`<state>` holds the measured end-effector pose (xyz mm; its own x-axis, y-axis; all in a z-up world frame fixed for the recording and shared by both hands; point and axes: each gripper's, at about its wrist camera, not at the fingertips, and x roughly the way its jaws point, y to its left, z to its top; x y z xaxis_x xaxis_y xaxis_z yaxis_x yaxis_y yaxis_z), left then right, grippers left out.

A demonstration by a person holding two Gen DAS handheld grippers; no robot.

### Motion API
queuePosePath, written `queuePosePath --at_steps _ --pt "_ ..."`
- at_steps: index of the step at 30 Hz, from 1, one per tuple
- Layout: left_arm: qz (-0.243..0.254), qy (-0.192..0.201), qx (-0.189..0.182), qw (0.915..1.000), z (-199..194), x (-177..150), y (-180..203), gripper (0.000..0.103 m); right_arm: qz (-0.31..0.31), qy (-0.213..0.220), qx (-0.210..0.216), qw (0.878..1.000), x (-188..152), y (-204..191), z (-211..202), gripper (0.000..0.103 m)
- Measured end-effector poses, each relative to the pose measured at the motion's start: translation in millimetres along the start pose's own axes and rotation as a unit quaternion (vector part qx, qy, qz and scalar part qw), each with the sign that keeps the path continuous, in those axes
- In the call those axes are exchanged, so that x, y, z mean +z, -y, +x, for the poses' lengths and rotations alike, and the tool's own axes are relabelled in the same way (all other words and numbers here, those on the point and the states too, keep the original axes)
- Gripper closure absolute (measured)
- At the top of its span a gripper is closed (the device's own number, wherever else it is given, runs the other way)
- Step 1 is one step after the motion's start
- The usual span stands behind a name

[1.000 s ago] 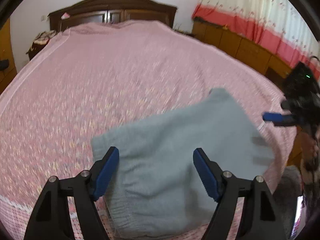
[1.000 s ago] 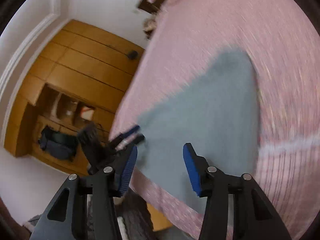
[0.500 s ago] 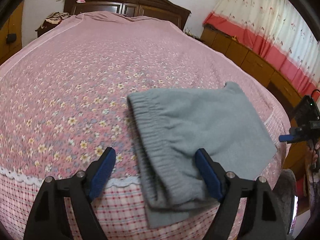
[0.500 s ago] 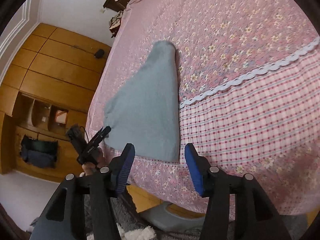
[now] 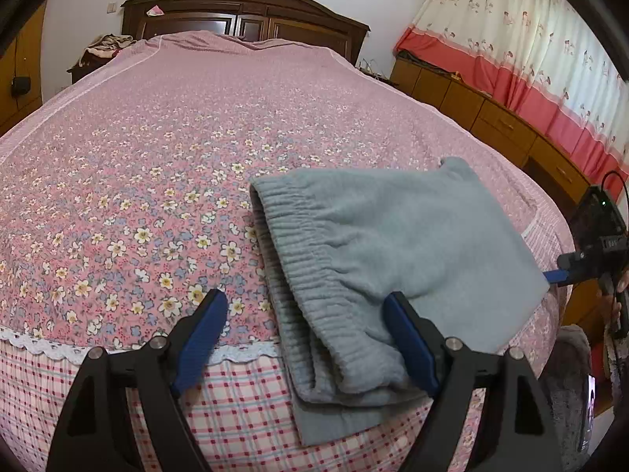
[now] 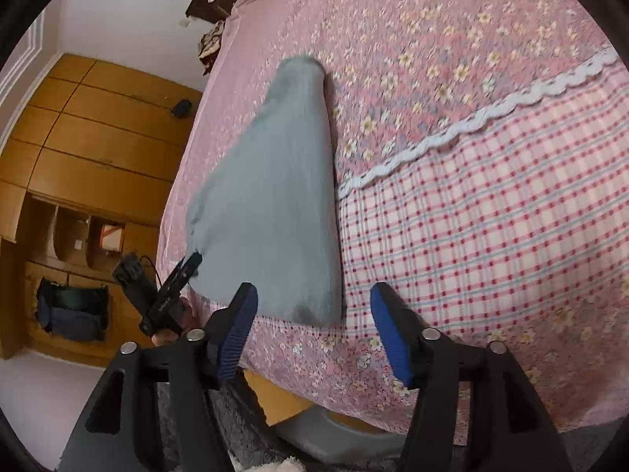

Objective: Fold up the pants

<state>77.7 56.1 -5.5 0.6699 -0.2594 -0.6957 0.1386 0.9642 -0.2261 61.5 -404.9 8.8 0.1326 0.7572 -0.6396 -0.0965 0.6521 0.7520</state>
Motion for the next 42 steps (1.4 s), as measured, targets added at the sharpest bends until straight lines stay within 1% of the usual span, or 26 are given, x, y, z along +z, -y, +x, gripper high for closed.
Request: queuePosePath --at_steps 3,7,16,26,34,38,40,42 --pt "-0.001 0.0 -0.001 1.0 0 1 -1 0.017 0.007 0.008 0.003 1.0 1 2 -4 0.039" --pt "0.0 0.001 0.0 1.0 0 1 0 0.017 0.013 0.002 0.005 1.0 -1 15 -8 0.039" --pt "0.001 -0.001 -0.001 1.0 0 1 0 0.017 0.018 0.004 0.018 1.0 -8 24 -8 0.039" --pt "0.001 -0.001 0.0 1.0 -1 3 1 0.017 0.012 0.002 0.007 1.0 -6 20 -15 0.039" --pt "0.001 -0.002 0.0 1.0 0 3 1 0.017 0.011 0.005 0.021 1.0 -1 21 -11 0.039" --pt "0.001 -0.002 -0.001 1.0 -1 3 1 0.017 0.007 0.021 0.033 0.999 6 24 -12 0.039" --pt "0.001 -0.002 -0.002 1.0 -1 3 0 0.017 0.005 0.024 0.041 0.999 10 26 -8 0.039" --pt "0.0 -0.002 -0.002 1.0 -1 3 0 0.017 0.004 0.018 0.043 0.999 13 27 1 0.039"
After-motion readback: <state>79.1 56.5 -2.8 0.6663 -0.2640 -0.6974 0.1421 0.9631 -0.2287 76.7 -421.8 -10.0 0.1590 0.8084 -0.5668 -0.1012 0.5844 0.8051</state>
